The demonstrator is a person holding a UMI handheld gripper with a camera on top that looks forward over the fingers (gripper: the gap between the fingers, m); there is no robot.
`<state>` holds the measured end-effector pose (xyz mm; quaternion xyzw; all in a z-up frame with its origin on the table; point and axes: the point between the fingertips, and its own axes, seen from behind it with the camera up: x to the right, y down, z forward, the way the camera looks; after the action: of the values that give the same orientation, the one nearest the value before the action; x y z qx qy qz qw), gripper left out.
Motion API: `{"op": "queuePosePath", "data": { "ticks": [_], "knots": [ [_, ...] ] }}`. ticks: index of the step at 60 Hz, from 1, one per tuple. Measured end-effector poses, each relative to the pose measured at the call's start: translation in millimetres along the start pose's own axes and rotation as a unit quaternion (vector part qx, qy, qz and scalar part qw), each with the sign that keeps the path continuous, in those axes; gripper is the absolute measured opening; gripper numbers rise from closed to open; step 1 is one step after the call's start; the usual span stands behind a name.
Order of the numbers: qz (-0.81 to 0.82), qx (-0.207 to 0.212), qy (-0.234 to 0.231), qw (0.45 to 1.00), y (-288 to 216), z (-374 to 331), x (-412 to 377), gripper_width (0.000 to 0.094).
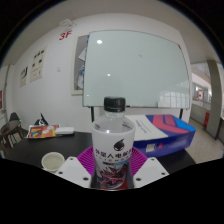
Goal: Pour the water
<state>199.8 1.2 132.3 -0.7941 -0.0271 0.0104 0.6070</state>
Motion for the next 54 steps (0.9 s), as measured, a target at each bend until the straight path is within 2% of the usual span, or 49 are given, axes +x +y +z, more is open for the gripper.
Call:
{"op": "queuePosePath", "data": {
  "ticks": [13, 15, 22, 29, 34, 37, 41, 54],
  "knots": [
    [0.006, -0.044, 0.004, 0.999, 69, 24, 4, 0.0402],
    [-0.002, -0.023, 0.005, 1.0, 64, 24, 3, 0.0403],
    [-0.004, -0.019, 0.013, 1.0, 65, 24, 5, 0.0423],
    [-0.008, -0.021, 0.019, 1.0, 66, 23, 5, 0.0561],
    [-0.006, -0.055, 0.03, 0.998, 79, 18, 8, 0.0862],
    [0.003, -0.066, 0.034, 0.997, 81, 11, 6, 0.0817],
    [0.004, -0.073, 0.043, 0.996, 77, -2, 8, 0.0856],
    [-0.017, -0.084, 0.069, 0.994, 51, -84, -5, 0.0844]
  ]
}}
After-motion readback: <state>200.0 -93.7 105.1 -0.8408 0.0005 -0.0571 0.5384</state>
